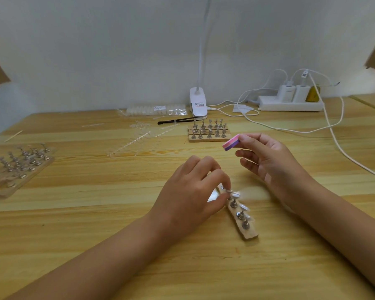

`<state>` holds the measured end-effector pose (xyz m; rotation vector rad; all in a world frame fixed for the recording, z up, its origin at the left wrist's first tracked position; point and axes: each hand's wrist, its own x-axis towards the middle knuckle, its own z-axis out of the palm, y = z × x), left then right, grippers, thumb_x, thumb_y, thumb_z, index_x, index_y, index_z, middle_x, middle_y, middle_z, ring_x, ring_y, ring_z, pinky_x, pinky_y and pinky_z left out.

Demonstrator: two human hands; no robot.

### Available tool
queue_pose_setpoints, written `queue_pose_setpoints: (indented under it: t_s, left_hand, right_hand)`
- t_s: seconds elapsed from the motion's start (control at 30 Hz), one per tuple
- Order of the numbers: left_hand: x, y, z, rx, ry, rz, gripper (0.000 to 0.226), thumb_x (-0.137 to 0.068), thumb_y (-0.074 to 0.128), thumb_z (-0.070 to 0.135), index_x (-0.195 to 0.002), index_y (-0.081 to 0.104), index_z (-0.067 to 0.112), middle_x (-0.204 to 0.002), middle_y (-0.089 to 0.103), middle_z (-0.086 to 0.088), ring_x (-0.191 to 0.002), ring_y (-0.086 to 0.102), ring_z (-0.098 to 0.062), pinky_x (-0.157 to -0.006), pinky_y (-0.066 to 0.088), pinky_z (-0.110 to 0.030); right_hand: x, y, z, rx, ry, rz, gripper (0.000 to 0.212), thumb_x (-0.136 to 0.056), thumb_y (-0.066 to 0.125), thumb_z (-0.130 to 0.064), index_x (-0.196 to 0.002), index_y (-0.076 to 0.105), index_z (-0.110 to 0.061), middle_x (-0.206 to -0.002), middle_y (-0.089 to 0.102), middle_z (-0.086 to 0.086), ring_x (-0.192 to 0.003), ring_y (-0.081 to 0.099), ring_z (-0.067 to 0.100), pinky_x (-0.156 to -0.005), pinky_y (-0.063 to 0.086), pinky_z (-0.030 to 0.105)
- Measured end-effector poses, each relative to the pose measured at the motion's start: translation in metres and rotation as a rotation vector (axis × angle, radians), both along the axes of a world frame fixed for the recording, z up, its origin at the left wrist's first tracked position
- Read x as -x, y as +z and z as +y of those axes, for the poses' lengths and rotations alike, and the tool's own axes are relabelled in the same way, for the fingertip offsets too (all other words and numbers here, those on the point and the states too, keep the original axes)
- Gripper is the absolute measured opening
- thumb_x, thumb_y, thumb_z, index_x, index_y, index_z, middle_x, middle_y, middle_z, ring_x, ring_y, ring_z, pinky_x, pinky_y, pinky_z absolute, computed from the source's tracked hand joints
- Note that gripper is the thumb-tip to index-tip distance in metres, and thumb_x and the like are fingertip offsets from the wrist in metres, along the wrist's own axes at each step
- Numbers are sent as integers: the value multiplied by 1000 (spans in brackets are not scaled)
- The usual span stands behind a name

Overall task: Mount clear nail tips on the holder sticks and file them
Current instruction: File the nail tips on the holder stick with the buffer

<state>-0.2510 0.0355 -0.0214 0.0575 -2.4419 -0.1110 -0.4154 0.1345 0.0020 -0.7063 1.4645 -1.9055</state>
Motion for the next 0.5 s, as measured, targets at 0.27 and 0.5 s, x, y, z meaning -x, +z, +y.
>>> queue_pose_setpoints:
  t_s: [0.27, 0.5]
  left_hand:
    - [-3, 0, 2, -38, -22, 39, 12, -85, 59, 26, -90, 64, 16, -97, 55, -1, -91, 46, -16, -80, 40, -21]
    - [-9, 9, 2, -829, -189, 28, 13, -89, 69, 10, -92, 57, 14, -101, 70, 5, -96, 67, -9, -82, 53, -18]
  right_hand:
    - [2, 1, 2, -9, -5, -5, 31, -73, 73, -36, -99, 66, -21, -89, 75, -5, -75, 68, 2, -63, 54, 16]
    - [1, 3, 2, -7, 11, -30, 31, -70, 74, -35, -96, 66, -21, -85, 75, -5, -73, 67, 3, -62, 53, 16]
